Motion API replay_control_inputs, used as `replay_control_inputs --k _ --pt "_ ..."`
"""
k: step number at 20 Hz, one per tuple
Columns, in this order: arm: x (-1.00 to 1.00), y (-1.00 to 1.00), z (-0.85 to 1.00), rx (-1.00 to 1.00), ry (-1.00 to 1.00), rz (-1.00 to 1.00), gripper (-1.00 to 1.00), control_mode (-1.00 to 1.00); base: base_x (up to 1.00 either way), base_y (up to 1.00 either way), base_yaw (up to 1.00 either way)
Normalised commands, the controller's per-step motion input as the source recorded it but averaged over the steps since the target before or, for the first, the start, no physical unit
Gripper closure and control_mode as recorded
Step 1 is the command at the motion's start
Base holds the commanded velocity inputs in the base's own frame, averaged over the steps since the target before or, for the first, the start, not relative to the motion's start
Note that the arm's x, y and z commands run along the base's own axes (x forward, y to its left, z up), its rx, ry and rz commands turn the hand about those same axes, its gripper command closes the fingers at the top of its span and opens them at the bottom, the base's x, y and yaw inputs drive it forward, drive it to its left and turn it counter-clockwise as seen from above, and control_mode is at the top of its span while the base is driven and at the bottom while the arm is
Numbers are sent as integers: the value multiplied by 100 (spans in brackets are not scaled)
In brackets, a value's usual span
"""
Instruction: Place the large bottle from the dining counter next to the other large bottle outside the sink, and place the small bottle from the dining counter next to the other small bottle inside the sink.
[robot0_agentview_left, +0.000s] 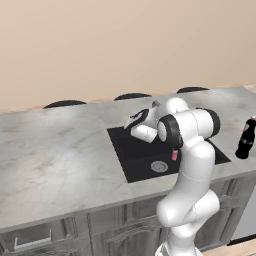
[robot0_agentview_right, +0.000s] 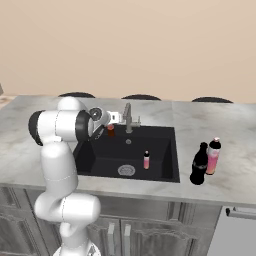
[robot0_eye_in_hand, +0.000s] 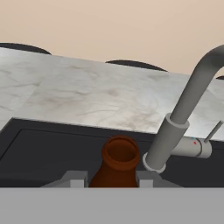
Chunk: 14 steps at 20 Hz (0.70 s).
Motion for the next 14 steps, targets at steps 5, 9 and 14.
replay_control_inputs --k 5,9,14 --pt "0 0 -1 0 0 0 100 -100 0 0 0" --pt "-1 0 -10 0 0 0 100 -100 0 0 0" --pt "-6 0 -27 0 0 0 100 -100 0 0 0"
